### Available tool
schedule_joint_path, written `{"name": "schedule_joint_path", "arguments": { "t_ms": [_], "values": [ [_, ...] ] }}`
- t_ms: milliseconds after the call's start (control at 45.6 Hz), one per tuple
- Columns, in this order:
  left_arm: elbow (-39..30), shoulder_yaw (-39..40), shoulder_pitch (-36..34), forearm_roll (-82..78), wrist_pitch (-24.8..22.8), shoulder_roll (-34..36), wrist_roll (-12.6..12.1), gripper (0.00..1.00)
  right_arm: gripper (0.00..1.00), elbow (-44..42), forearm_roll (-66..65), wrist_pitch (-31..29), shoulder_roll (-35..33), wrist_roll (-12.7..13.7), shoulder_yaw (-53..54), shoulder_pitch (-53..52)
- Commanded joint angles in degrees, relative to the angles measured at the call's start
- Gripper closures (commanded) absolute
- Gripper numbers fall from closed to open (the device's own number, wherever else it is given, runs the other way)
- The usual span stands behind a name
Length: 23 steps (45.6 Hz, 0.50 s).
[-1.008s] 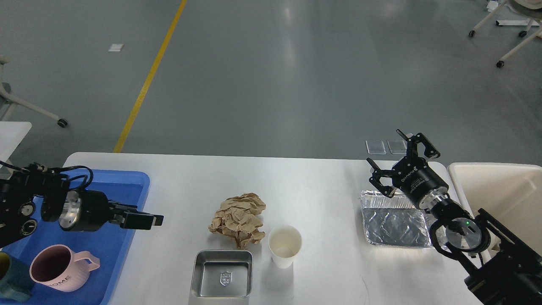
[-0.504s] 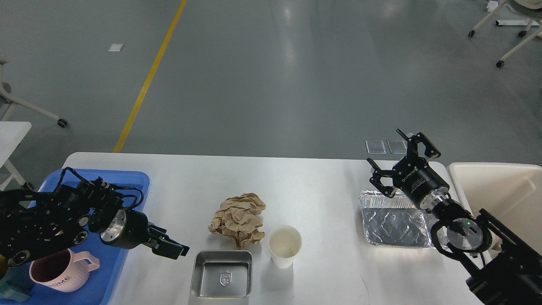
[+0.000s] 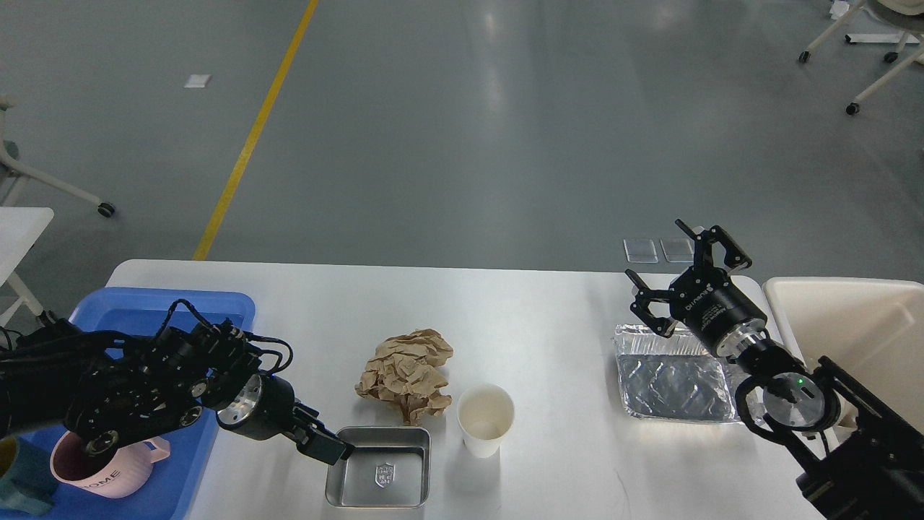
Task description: Tidy desktop
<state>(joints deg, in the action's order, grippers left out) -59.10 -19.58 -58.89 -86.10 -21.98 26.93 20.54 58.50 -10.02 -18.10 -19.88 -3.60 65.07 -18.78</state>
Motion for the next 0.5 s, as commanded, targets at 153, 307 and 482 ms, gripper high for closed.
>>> {"name": "schedule_joint_path", "arguments": {
  "t_ms": [153,307,482],
  "values": [
    [2.06,-1.42,0.0,0.06,1.06,-4.34,2.4,0.11,0.0,0.74,0.0,0.0,-0.33,0.0,0.24,0.41],
    [2.68,-2.92,-0.26,-0.9,1.85,-5.05,6.18,0.19,0.0,0.83,0.0,0.0,-0.33,0.0,0.5,0.68],
    [3.29,-2.92,-0.26,-4.69,4.66,-4.08,11.01,0.3,0.0,0.83,0.0,0.0,-0.33,0.0,0.5,0.68]
  ]
}}
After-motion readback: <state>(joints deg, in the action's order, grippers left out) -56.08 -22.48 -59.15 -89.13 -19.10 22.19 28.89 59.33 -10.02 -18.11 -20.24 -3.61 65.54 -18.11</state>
